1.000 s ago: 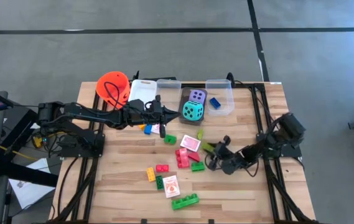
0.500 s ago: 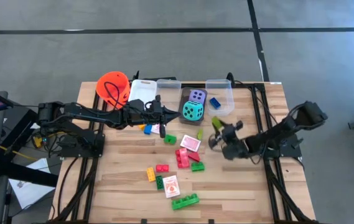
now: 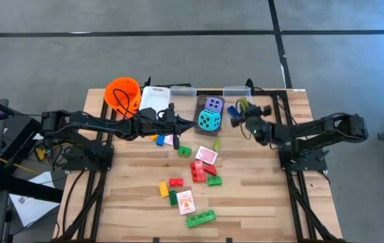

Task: Pick & Place Toys
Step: Put the bottom small light green game piece into the right transparent bin, then put the small yellow game piece into the right transparent bin

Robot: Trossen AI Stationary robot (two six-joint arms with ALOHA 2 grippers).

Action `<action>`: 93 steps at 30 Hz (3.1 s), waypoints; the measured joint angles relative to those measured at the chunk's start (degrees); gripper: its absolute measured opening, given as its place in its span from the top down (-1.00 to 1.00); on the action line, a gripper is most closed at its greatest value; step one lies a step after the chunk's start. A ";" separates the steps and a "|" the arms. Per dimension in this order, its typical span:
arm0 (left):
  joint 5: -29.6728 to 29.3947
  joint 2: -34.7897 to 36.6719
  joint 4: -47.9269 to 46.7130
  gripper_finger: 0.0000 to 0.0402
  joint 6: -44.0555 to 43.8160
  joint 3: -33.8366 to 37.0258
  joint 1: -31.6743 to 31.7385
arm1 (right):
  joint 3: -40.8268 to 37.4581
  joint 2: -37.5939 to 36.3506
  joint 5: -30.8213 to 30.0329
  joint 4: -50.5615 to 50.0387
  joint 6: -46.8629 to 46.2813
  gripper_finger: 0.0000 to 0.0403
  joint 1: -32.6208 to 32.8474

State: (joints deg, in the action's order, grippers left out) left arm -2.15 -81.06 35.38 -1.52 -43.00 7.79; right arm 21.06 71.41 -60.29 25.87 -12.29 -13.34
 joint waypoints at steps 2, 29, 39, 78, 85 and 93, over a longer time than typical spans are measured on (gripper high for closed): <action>-0.02 0.00 0.00 1.00 0.00 0.00 0.00 | 0.00 -0.01 2.22 1.29 0.67 0.26 -3.69; 0.00 0.00 -1.09 1.00 0.00 0.00 0.00 | 0.09 0.24 27.45 -0.28 -2.63 -0.37 12.35; 0.00 0.00 -3.07 1.00 -0.39 -0.02 0.00 | 0.09 0.27 21.34 -1.16 -10.40 -0.37 34.05; 2.62 0.00 -31.74 1.00 -5.20 -0.02 -3.60 | 0.07 27.03 12.32 19.57 -11.22 -0.37 37.63; 7.08 0.00 -40.57 0.89 -4.83 -0.02 -7.43 | 0.09 26.83 12.35 19.58 -9.29 -0.37 37.35; 21.02 0.00 -40.44 0.41 -4.78 -0.02 -11.09 | 0.09 26.83 12.40 18.82 -7.61 -0.37 36.01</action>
State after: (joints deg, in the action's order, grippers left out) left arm 18.87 -81.06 -5.07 -6.30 -43.03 -3.30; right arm 21.15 98.24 -47.89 44.69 -19.91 22.67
